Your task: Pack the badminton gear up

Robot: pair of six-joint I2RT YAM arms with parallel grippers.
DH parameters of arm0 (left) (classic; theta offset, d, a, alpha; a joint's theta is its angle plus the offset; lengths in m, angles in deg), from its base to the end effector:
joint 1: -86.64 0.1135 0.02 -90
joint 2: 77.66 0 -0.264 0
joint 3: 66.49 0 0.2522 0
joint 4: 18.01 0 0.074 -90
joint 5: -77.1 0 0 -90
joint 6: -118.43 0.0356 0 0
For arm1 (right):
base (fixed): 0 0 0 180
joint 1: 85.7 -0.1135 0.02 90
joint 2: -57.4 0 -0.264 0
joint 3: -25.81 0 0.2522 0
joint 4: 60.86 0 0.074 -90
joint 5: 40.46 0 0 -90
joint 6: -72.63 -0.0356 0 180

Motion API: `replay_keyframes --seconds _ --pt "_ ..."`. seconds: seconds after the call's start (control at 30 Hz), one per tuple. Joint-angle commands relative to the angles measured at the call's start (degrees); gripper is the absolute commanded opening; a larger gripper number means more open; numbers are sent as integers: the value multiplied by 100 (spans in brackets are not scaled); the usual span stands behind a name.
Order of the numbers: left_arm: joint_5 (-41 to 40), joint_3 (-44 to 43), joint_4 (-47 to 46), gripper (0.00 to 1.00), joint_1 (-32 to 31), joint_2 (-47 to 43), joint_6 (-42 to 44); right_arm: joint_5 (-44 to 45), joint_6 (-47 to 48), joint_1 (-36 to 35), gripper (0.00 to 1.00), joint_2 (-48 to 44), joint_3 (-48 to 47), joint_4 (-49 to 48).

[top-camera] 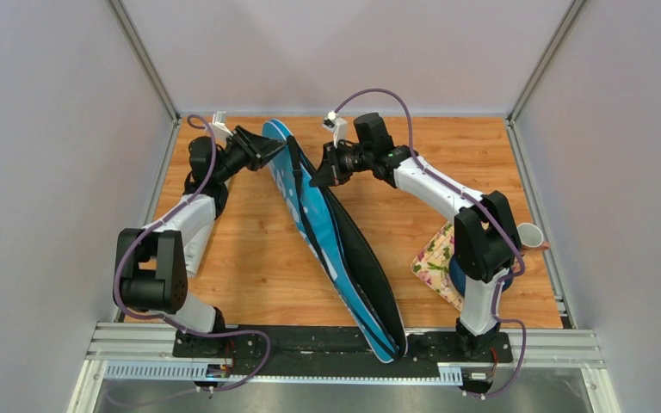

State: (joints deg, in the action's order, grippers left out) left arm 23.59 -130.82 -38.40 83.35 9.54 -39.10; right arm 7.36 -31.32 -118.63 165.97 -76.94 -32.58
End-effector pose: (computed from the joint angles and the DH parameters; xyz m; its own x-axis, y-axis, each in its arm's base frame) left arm 0.3402 -0.0408 0.2747 -0.6073 -0.7092 -0.3581 0.2044 0.2960 -0.9330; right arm 0.3547 0.2582 0.2819 -0.6663 -0.2187 -0.7129 -0.7304 0.3838 0.5650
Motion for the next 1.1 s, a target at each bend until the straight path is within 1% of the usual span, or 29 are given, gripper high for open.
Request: replay_keyframes --seconds 0.0,0.07,0.23,0.3,0.37,0.43,0.63,0.87,1.03,1.07 --pt "201 -6 -680 34 21 78 -296 -318 33 -29 0 -12 -321 -125" --pt "192 -6 -689 34 21 87 -287 -309 33 -29 0 6 -338 -108" --pt "209 -67 -628 29 21 157 -296 -309 25 -38 0 15 -365 -99" --pt "253 -111 -549 23 21 192 -296 -292 42 -30 0 15 -356 -99" --pt "245 -111 -575 23 21 201 -305 -300 33 -38 0 15 -356 -90" --pt "253 -94 -566 20 13 192 -305 -291 42 -38 0 23 -365 -81" --pt "332 -76 -715 20 13 253 -437 -291 33 -38 0 41 -417 -73" --pt "447 -111 -997 24 -49 394 -700 -274 33 -65 0 58 -470 -37" --pt "500 -226 -1058 21 -84 544 -815 -248 51 -100 0 67 -496 -11" --pt "499 -243 -1006 19 -93 553 -797 -239 60 -100 0 67 -496 6"
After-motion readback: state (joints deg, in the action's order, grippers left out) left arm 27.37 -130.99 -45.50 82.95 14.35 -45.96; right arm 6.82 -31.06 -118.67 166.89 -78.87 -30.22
